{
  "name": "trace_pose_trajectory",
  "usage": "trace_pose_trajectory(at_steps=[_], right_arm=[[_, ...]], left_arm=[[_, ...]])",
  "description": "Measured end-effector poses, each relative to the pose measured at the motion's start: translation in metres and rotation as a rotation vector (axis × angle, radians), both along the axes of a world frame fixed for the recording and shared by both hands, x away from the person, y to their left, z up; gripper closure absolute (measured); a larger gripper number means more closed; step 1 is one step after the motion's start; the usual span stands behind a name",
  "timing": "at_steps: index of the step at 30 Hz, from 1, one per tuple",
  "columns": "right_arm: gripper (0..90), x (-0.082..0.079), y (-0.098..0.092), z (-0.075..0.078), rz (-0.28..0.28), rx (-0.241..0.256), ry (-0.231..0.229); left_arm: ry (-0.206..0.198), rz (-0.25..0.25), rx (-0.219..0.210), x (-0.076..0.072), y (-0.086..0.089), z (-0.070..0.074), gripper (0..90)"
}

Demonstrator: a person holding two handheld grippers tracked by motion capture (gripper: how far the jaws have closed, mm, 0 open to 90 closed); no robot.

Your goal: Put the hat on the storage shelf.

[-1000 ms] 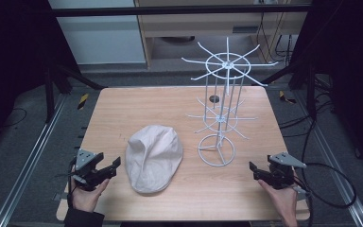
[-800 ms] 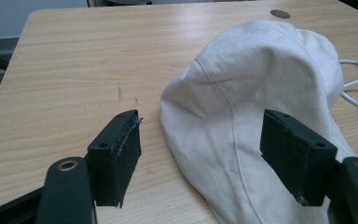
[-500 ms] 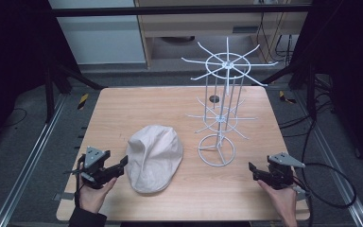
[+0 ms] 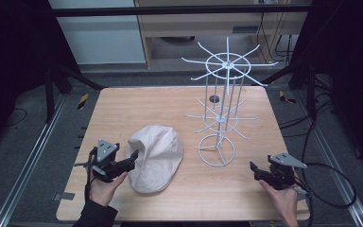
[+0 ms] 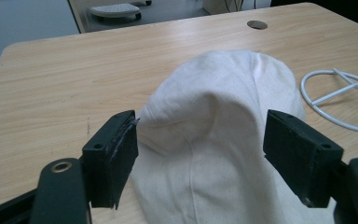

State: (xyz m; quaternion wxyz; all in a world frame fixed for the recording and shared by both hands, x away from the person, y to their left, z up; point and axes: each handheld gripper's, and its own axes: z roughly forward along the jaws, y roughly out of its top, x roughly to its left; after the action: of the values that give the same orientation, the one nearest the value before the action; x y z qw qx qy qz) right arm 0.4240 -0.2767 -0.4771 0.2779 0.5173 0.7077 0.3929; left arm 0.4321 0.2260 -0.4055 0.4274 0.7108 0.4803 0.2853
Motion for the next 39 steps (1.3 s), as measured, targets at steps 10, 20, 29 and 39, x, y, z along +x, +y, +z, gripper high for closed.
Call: trace_pose_trajectory(at_steps=[10,20,29,39], right_arm=[[25.3,0.0,0.0,0.0,-0.001,0.006,-0.004],[25.8,0.0,0.001,0.0,0.003,0.012,0.008],[26.7,0.0,0.002,-0.002,0.022,-0.011,0.017],[26.8,0.0,0.004,-0.002,0.029,-0.012,0.031]], left_arm=[[0.003,0.0,0.016,0.007,-0.016,0.002,25.6],[0.038,0.005,0.062,0.015,-0.032,-0.005,28.5],[0.071,0.001,0.075,0.016,-0.036,-0.015,32.8],[0.102,-0.005,0.103,0.018,-0.041,-0.023,41.9]])
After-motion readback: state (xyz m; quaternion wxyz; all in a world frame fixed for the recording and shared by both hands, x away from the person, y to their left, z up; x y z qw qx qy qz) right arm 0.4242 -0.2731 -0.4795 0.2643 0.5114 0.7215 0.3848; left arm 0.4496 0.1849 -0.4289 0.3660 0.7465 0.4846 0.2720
